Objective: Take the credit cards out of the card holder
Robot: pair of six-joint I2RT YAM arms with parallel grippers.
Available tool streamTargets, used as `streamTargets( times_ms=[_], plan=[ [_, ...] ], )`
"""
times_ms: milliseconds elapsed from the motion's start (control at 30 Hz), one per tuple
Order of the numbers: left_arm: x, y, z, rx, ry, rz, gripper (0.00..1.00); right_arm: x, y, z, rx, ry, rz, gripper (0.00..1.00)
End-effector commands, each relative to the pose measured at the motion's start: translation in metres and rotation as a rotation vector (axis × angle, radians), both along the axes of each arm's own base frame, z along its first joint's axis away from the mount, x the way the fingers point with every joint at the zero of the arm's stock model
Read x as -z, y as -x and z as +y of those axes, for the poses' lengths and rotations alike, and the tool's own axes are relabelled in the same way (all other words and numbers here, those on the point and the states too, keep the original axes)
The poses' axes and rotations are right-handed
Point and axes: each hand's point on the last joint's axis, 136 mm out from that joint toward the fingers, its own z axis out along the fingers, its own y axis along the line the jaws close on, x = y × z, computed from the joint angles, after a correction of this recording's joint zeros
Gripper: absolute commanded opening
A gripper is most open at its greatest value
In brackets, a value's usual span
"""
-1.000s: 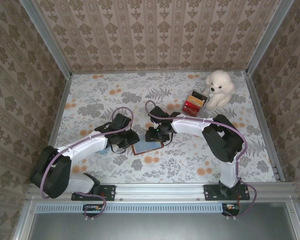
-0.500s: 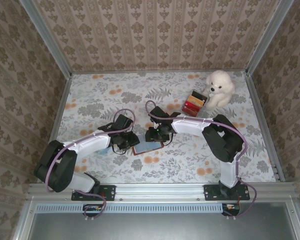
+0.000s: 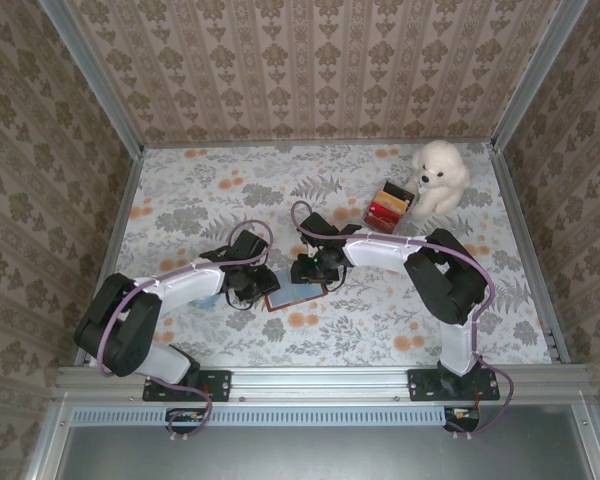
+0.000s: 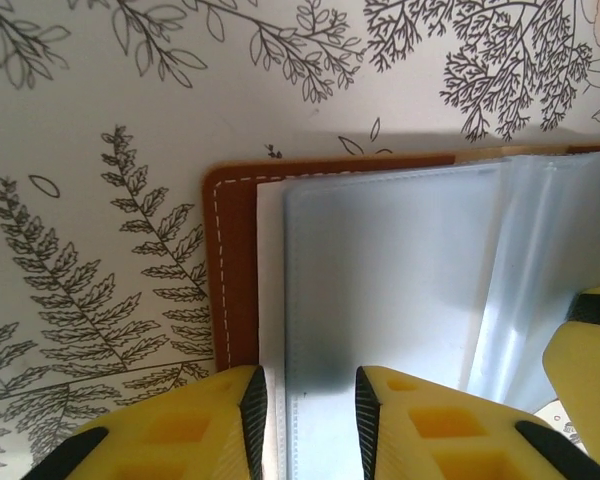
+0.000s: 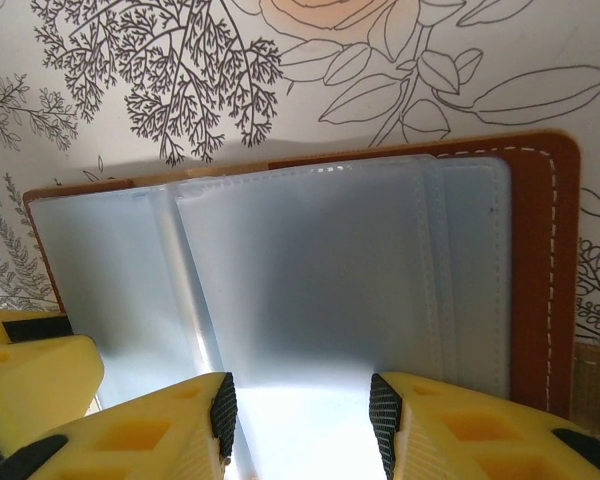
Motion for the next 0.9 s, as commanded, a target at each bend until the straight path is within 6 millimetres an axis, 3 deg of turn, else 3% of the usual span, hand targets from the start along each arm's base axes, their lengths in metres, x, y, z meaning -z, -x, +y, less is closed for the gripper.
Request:
streamTargets(
  times_ms=[0, 267, 633, 867],
  plan=[
    [-0.001, 0.000, 0.000, 0.023, -0.018, 0.000, 0.33, 0.038, 0.017, -0.021, 0.023, 0.096, 0.095, 0.46],
    [-0.001, -0.004, -0.017, 0.048, 0.055, 0.008, 0.23, 0.041, 0.019, -0.021, 0.019, 0.098, 0.105, 0.45],
    [-0.028, -0.013, -0.025, 0.072, 0.105, -0.069, 0.07, 0.047, 0.022, -0.021, 0.014, 0.098, 0.123, 0.40],
    [-0.043, -0.018, -0.038, 0.095, 0.186, -0.103, 0.03, 0.048, 0.023, -0.021, 0.013, 0.096, 0.126, 0.40]
  ],
)
